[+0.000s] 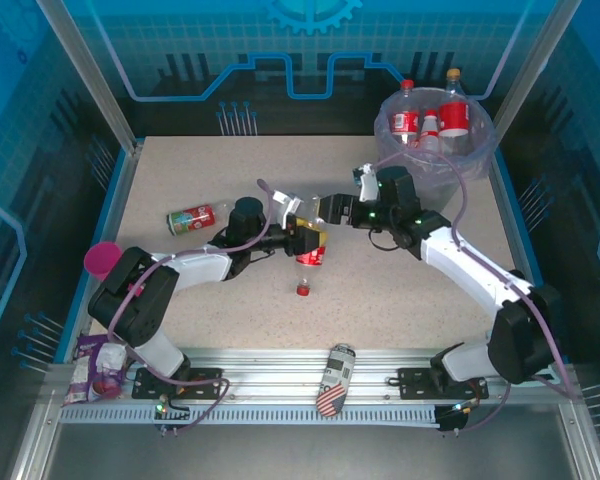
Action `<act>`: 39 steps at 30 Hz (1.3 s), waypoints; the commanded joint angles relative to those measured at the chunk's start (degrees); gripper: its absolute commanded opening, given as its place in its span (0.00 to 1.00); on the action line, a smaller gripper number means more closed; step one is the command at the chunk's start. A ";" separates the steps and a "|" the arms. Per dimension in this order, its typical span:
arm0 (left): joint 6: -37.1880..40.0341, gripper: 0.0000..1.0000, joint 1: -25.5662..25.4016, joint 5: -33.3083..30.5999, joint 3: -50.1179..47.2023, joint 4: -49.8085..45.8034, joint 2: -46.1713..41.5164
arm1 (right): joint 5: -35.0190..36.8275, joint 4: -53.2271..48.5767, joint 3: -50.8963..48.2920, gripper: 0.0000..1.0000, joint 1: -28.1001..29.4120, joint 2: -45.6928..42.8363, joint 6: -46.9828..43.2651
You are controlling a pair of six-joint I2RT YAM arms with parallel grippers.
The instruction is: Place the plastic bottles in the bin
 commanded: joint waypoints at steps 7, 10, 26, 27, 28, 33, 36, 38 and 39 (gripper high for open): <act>2.14 0.54 -1.11 0.65 2.63 -0.51 -2.97 | -4.86 6.62 3.39 0.76 1.76 4.85 2.38; 2.14 0.54 -1.40 0.38 2.80 -0.27 -2.96 | -5.46 7.27 3.74 0.63 1.79 5.49 2.93; 2.20 0.99 -1.26 -12.27 1.63 -15.82 -16.01 | 1.22 -6.74 16.84 0.48 -2.29 0.48 -9.24; 2.71 0.99 -1.15 -14.32 1.94 -20.03 -17.70 | 2.27 -8.63 18.86 0.47 -3.01 0.18 -11.07; 2.92 0.99 -1.18 -17.23 2.54 -25.27 -19.53 | 3.15 -10.95 21.86 0.47 -3.98 0.01 -13.20; 2.06 0.99 -0.85 -27.80 3.09 -41.27 -24.89 | 10.38 -22.77 39.86 0.46 -8.42 2.24 -23.86; 0.25 0.99 0.16 -30.05 2.74 -46.64 -26.77 | 17.22 -25.79 48.12 0.45 -9.97 3.37 -29.20; -0.81 0.99 0.64 -30.92 2.29 -49.03 -28.01 | 20.98 -26.28 53.19 0.44 -11.61 4.12 -31.68; -1.17 0.99 0.82 -31.22 2.07 -49.91 -28.46 | 22.84 -26.28 54.89 0.43 -12.43 4.53 -32.81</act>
